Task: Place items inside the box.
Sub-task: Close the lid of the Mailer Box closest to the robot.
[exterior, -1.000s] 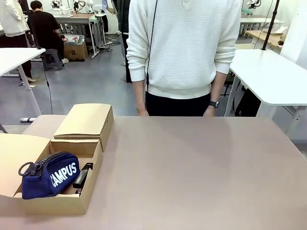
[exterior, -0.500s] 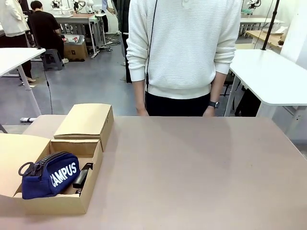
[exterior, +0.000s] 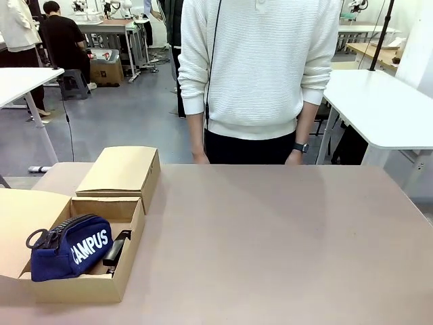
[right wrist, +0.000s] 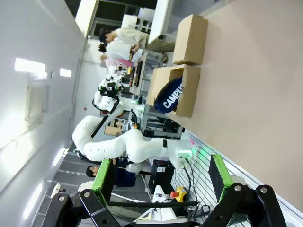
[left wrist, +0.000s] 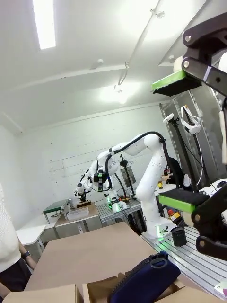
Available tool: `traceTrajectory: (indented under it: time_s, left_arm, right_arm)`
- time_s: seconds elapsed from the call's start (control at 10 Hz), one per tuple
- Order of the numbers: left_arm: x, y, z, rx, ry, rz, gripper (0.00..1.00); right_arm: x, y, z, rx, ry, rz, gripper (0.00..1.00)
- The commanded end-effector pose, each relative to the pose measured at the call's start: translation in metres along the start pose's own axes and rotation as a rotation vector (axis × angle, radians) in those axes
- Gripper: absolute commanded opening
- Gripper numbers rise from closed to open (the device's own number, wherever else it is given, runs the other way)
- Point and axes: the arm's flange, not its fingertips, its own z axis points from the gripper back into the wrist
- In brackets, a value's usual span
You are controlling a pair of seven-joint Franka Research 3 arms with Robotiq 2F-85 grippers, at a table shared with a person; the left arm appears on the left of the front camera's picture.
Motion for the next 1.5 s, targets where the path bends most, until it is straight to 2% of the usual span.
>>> traceTrajectory:
  time_s: [0.0, 0.7, 0.8, 0.9, 1.0, 1.1, 1.2, 1.4]
  left_arm:
    - [-0.001, -0.002, 0.0, 0.006, 0.011, -0.005, 1.0]
    - [0.0, 0.0, 0.0, 0.0, 0.0, 0.0, 1.0]
    - [0.0, -0.006, -0.008, 0.105, 0.061, -0.482, 1.0]
    - [-0.003, -0.007, -0.009, 0.277, 0.124, -0.765, 1.0]
    - [-0.004, -0.01, -0.003, 0.381, 0.156, -0.959, 1.0]
    - [-0.007, -0.015, 0.005, 0.437, 0.152, -1.084, 1.0]
    - [-0.009, -0.024, 0.016, 0.485, 0.08, -1.259, 1.0]
    - [0.007, -0.033, 0.028, 0.49, -0.012, -1.465, 1.0]
  right_arm:
    - [0.0, 0.002, 0.002, 0.02, -0.006, 0.017, 1.0]
    - [0.0, 0.002, 0.002, 0.02, -0.006, 0.017, 1.0]
    - [0.0, 0.002, 0.002, 0.02, -0.006, 0.017, 1.0]
    - [0.0, 0.002, 0.002, 0.02, -0.006, 0.017, 1.0]
    - [0.0, 0.002, 0.002, 0.02, -0.006, 0.017, 1.0]
    - [0.0, 0.002, 0.002, 0.02, -0.006, 0.017, 1.0]
    - [0.0, 0.002, 0.002, 0.02, -0.006, 0.017, 1.0]
    - [0.0, 0.002, 0.002, 0.02, -0.006, 0.017, 1.0]
